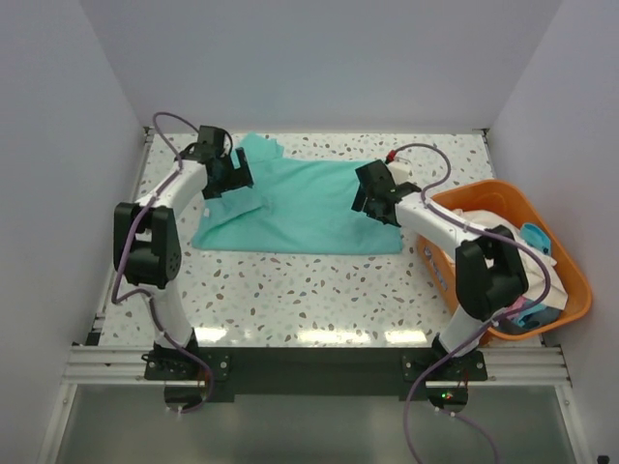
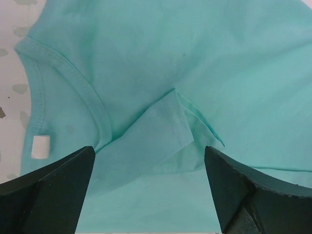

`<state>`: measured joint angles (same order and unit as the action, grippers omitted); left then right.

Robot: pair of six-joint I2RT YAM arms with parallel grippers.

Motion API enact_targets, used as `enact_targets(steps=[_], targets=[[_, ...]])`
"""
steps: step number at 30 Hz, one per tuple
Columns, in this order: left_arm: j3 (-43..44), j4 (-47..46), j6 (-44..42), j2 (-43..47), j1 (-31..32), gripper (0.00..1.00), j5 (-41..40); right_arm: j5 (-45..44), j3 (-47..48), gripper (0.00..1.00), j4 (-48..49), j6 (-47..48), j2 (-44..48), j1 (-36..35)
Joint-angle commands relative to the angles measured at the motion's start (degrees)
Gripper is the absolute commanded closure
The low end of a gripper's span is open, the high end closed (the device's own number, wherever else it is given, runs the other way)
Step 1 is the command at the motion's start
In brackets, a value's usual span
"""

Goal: Fold and stack the t-shirts
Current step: Fold the tshirt

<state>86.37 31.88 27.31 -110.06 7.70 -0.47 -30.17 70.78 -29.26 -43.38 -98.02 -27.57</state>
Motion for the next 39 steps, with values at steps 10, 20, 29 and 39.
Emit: enact_targets(steps=[10, 20, 29, 39], targets=[[-18.07, -10.96, 3.01, 15.40, 5.56, 0.00, 10.93, 15.92, -5.56, 0.01, 9.47, 6.20, 4.42, -3.80], [-21.68, -18.25, 6.97, 10.05, 6.09, 0.00, 11.11, 15.59, -7.15, 0.01, 10.19, 3.65, -2.61, -3.72], [-10.11, -14.31, 5.21, -0.75, 4.08, 0.00, 0.56, 15.06, -8.56, 0.01, 10.19, 2.59, -4.20, -3.72], [7.56, -8.53, 6.35, -10.69, -7.70, 0.00, -3.83, 12.77, -9.70, 0.01, 7.99, 2.95, -2.71, -3.80]])
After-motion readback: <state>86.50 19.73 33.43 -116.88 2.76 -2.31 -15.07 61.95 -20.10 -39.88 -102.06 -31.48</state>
